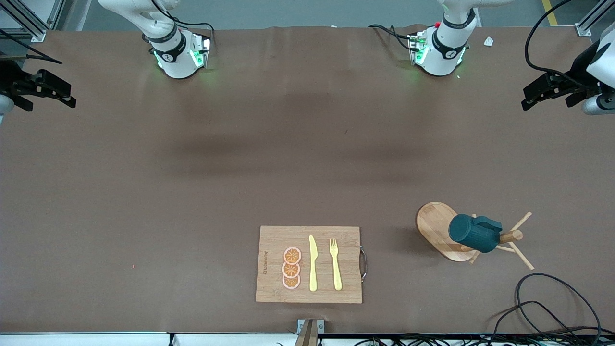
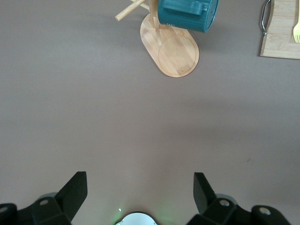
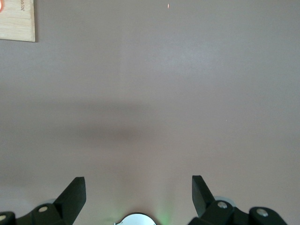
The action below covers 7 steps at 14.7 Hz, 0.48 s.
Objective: Transfer cup from left to right arm and place
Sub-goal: 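Move the left gripper toward the teal mug on the wooden stand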
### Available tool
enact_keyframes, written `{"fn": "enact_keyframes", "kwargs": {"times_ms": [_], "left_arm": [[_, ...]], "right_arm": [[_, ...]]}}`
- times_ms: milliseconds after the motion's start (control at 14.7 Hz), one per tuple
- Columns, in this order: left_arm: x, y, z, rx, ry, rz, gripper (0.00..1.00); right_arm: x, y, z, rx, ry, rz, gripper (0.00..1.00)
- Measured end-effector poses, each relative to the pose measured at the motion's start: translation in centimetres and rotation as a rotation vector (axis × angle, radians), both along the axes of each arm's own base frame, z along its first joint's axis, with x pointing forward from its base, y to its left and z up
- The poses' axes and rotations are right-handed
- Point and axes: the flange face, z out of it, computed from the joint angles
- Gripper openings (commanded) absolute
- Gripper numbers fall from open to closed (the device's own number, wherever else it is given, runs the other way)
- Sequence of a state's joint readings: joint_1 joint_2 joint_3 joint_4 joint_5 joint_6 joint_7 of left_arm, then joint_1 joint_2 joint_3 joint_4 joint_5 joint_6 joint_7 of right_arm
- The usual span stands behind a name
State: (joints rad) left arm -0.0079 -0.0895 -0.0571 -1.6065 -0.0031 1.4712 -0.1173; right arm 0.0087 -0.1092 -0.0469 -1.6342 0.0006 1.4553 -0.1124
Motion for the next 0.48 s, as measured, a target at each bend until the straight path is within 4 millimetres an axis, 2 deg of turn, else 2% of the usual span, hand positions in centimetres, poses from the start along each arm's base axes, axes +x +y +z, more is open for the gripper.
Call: {"fn": "enact_keyframes", "kwargs": {"times_ms": [272,476], "left_arm": [[0.1,0.1,0.3,-0.001,-0.008,0.002,1.00],[1.8,1.6,0.3,-0.004,-0.020,0.031,1.00]], "right_arm": [[0.0,0.0,0.0,-0.003,0.000,0.001,1.00],[0.0,0.0,0.0,-0.004,-0.001,0.001,1.00]]}}
